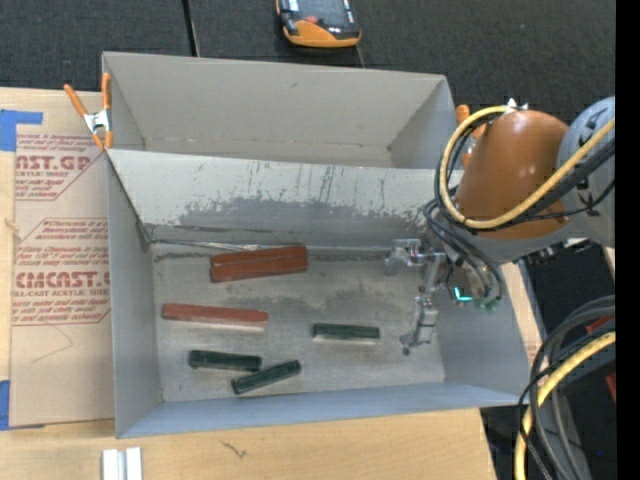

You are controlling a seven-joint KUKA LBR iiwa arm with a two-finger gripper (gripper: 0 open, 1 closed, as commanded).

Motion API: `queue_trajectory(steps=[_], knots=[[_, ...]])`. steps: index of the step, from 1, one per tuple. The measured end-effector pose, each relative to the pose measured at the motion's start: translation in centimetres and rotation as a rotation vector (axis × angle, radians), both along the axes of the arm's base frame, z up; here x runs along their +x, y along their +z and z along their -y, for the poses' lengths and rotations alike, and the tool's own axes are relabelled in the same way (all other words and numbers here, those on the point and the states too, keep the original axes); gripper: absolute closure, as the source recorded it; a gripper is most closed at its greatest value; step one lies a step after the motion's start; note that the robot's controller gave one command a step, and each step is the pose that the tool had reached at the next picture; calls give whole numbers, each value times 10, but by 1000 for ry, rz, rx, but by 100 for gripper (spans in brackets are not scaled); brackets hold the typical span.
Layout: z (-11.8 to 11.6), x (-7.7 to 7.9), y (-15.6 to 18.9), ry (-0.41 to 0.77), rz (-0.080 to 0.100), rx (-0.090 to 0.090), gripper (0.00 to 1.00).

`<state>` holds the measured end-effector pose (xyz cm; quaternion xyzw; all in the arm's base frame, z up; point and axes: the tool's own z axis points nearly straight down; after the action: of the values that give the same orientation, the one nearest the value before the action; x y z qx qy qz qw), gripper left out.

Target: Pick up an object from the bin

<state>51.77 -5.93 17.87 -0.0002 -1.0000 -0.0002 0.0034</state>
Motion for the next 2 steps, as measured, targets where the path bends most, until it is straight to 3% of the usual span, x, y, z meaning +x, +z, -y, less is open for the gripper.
queue_trajectory(steps=[1, 2], knots=[[0, 2, 4, 1, 8, -1, 0], [-29, -3, -66, -47, 13, 0, 0]])
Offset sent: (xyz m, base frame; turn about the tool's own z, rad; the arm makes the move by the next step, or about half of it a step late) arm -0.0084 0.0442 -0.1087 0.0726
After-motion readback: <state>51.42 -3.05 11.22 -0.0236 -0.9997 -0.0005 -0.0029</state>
